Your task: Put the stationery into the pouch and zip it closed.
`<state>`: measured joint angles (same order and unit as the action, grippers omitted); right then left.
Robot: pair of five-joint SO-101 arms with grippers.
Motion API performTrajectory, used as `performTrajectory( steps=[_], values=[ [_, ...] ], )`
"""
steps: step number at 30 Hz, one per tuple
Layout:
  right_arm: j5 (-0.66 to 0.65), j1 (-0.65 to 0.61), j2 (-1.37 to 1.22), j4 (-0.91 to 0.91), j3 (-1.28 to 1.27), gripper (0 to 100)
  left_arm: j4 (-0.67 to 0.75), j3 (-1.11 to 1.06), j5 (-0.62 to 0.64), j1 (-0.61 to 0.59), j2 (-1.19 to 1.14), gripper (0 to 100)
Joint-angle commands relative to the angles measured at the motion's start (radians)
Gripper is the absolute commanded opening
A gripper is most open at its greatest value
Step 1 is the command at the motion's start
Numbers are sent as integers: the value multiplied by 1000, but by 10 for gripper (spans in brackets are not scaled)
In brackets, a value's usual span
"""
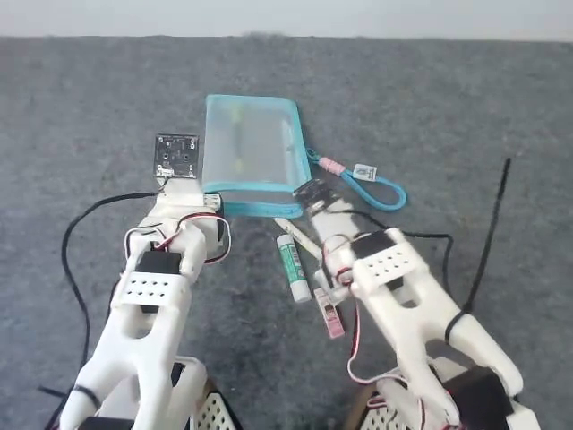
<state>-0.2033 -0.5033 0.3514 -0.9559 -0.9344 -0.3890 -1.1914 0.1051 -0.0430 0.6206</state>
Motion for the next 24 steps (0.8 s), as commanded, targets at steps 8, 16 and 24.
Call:
performTrajectory(
  steps=[8, 16, 24],
  values=[
    [-18, 56, -28, -13, 17, 212, 32, 7, -8, 11, 12, 12],
    [-18, 61, -73, -10, 11, 46, 32, 7, -8, 5, 12, 12],
    [-63, 127, -79, -35, 17, 8, 32, 7, -8, 5, 12, 12]
  ],
)
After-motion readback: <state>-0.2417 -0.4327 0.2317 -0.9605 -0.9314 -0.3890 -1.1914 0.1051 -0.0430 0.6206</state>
